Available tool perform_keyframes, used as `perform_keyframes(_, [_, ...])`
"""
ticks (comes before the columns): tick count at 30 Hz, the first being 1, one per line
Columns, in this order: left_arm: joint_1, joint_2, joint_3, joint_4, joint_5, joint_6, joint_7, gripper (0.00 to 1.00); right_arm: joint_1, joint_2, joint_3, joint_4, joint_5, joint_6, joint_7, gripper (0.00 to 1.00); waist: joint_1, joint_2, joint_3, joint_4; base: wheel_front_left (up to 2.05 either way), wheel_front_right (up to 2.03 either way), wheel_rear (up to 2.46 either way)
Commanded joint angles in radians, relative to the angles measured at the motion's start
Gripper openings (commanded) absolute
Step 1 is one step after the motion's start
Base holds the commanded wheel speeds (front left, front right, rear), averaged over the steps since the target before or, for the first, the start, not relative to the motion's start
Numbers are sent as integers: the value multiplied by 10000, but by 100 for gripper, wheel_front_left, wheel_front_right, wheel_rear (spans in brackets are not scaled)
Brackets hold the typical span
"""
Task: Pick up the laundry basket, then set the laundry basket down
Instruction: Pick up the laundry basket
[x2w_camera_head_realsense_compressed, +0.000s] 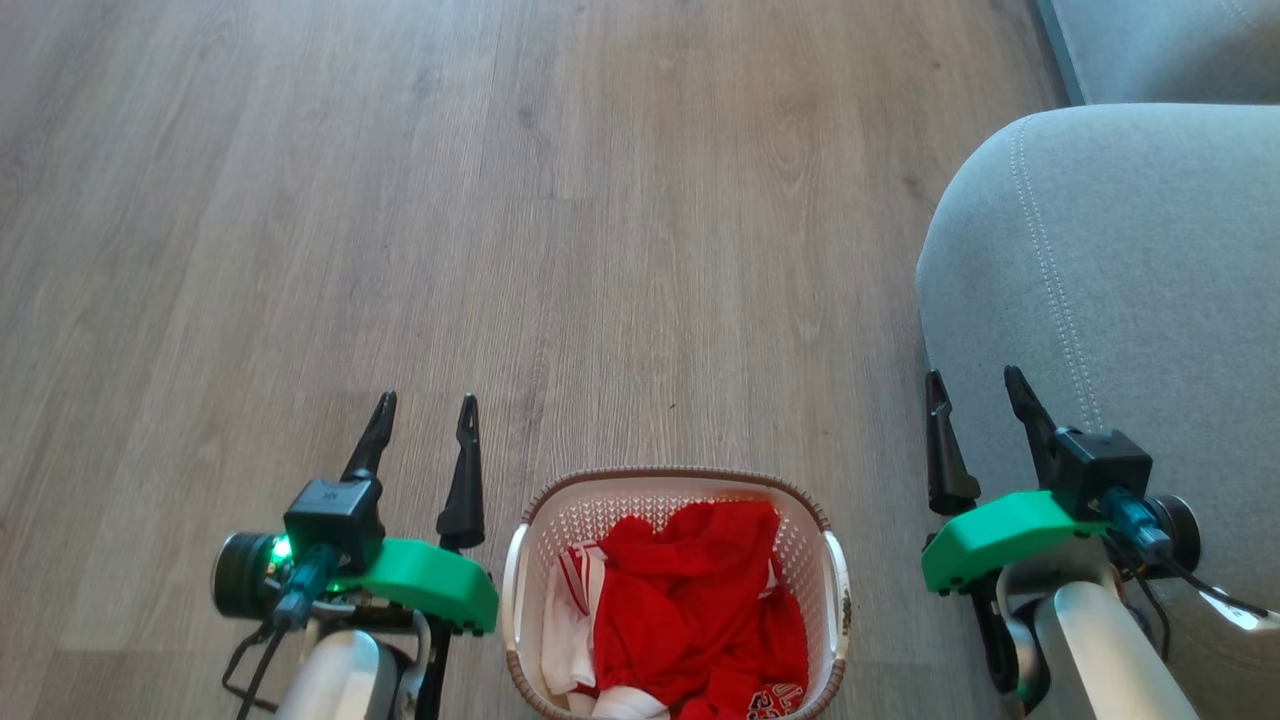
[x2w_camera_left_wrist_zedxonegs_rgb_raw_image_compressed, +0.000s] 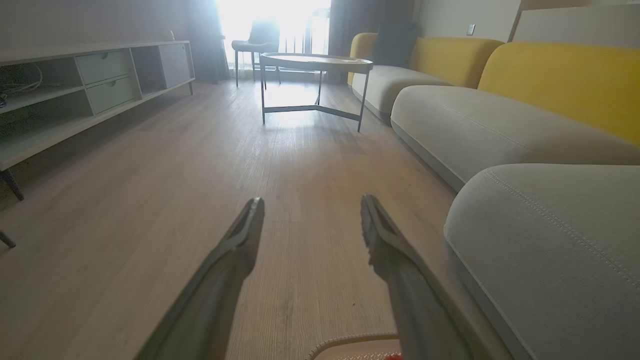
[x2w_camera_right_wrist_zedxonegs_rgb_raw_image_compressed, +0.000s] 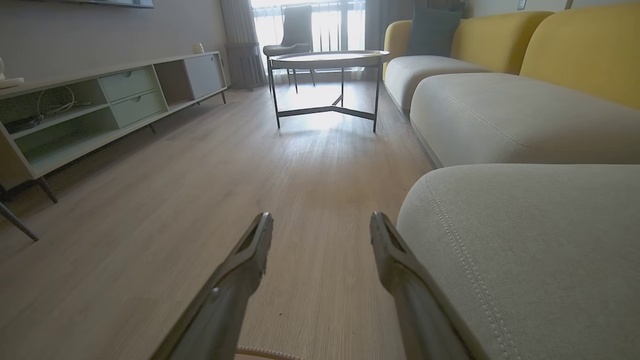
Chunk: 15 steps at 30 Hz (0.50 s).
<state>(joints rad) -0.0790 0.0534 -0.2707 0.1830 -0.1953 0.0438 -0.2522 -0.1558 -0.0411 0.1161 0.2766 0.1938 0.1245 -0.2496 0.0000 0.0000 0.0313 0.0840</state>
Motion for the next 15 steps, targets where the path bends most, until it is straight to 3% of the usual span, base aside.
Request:
perform_keyframes(1, [-359, -30, 332, -242, -42, 7, -95, 100, -344, -91, 241, -284, -57, 62, -122, 100, 0, 0, 8, -3, 0, 0, 0])
perform_keyframes(7, [-405, -31, 243, -67, -125, -27, -95, 100, -407, -91, 197, -261, -153, 62, -122, 100, 0, 0, 188, -37, 0, 0, 0])
perform_keyframes(15, [-822, -31, -38, 839, -309, -235, -95, 100, -895, -91, 327, 946, -372, 62, -122, 100, 0, 0, 1070, -126, 0, 0, 0])
